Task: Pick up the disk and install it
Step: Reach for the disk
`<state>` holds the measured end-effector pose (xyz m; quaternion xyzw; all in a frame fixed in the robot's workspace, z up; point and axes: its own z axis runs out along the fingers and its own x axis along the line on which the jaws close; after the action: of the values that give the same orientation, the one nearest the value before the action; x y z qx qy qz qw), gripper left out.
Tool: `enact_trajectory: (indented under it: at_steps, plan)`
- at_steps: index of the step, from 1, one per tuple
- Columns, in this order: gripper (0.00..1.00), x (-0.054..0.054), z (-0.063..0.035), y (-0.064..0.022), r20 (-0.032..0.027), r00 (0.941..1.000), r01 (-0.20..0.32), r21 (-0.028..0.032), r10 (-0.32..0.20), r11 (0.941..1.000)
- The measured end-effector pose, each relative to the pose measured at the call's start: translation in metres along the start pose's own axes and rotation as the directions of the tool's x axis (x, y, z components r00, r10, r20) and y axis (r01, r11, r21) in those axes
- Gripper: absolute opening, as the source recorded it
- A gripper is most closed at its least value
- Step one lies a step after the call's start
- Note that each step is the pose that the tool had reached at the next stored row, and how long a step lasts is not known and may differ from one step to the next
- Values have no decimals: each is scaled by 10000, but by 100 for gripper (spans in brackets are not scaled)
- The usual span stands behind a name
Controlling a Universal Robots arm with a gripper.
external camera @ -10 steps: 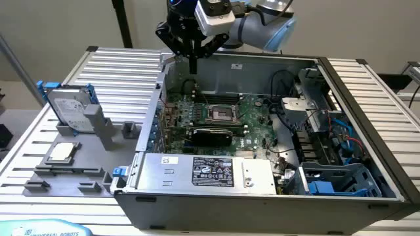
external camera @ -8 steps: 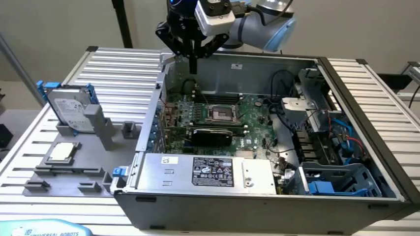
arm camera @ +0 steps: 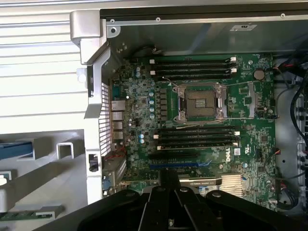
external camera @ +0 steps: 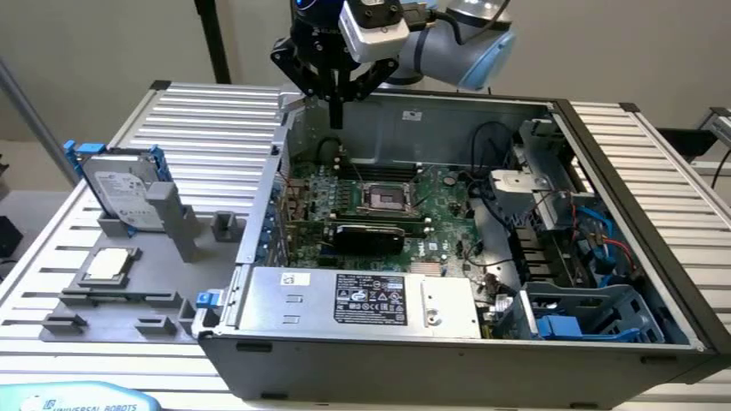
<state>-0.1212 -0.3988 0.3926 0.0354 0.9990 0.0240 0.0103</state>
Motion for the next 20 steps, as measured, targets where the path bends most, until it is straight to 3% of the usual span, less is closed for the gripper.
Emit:
enact_trajectory:
  at_steps: [5, 7, 14, 20]
  plan:
    - [11, 6, -1, 0, 0, 10000, -1, 1, 1, 10000]
    - [11, 57, -2, -4, -1, 10000, 0, 0, 0, 10000]
    - [11, 377, 1, -3, 0, 10000, 1, -2, -1, 10000]
    - [11, 653, 20, 49, 1, 10000, 0, -3, 0, 10000]
